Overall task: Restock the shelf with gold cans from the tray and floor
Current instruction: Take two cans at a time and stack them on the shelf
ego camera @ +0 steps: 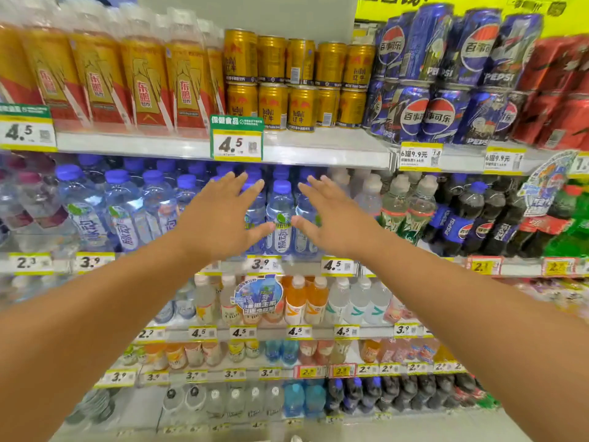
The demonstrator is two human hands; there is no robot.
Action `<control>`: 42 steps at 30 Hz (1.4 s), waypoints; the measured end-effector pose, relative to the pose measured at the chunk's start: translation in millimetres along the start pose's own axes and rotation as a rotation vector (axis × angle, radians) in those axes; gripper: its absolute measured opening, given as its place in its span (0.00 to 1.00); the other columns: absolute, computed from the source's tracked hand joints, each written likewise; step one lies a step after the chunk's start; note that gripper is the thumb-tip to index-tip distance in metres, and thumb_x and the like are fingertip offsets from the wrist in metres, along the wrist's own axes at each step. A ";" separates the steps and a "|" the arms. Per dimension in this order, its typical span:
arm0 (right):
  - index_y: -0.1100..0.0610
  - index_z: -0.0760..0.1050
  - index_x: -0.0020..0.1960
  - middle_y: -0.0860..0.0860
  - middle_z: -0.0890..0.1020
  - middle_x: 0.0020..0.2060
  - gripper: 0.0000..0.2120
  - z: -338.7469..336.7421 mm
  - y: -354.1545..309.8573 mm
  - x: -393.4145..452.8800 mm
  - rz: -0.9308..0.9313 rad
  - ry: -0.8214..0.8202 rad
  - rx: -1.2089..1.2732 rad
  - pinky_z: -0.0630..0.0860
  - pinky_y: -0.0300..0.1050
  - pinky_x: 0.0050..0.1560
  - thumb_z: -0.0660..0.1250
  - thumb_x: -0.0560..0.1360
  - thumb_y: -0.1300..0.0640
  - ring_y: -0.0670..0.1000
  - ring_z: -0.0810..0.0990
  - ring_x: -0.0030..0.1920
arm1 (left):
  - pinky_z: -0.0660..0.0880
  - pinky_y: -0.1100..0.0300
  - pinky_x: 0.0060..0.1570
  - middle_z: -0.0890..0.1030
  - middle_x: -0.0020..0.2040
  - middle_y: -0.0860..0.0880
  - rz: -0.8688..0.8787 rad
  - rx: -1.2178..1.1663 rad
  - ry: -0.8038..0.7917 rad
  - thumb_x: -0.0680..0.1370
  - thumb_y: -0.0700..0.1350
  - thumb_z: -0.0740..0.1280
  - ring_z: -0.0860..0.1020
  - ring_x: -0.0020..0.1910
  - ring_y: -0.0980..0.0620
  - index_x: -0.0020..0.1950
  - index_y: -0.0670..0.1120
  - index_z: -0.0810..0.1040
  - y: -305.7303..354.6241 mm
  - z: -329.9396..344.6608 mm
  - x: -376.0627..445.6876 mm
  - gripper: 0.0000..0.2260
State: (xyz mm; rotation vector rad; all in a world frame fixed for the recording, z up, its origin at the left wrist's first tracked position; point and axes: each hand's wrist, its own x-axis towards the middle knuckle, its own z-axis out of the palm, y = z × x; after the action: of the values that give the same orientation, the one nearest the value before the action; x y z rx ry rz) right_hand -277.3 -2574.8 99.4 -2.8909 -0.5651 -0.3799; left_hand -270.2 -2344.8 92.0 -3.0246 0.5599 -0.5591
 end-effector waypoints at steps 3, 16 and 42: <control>0.53 0.50 0.81 0.51 0.49 0.80 0.36 37.8 0.0 -21.2 -0.047 -0.052 0.012 0.44 0.47 0.78 0.57 0.80 0.38 0.51 0.44 0.79 | 0.50 0.49 0.77 0.54 0.81 0.46 -0.053 -0.035 -0.040 0.75 0.72 0.55 0.51 0.79 0.45 0.81 0.53 0.52 18.6 31.1 -30.7 0.40; 0.65 0.72 0.69 0.60 0.76 0.65 0.31 299.0 -32.2 -102.4 -0.131 -0.147 0.083 0.69 0.56 0.70 0.58 0.77 0.43 0.59 0.72 0.70 | 0.70 0.43 0.65 0.73 0.70 0.41 -0.110 -0.017 -0.143 0.74 0.70 0.52 0.72 0.69 0.39 0.73 0.45 0.72 -13.7 264.1 -188.1 0.37; 0.56 0.53 0.80 0.52 0.57 0.79 0.37 941.9 -32.4 -321.8 -0.014 -0.488 0.193 0.57 0.51 0.76 0.62 0.79 0.40 0.52 0.51 0.79 | 0.64 0.54 0.70 0.63 0.77 0.50 -0.287 -0.098 -0.527 0.75 0.71 0.56 0.61 0.76 0.49 0.80 0.53 0.55 13.5 868.0 -503.9 0.38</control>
State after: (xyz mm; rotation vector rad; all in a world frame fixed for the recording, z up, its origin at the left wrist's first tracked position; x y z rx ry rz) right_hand -375.9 -2454.5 -884.3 -2.7856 -0.6472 0.3727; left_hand -411.4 -2224.3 -894.5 -3.1625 0.1302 0.2801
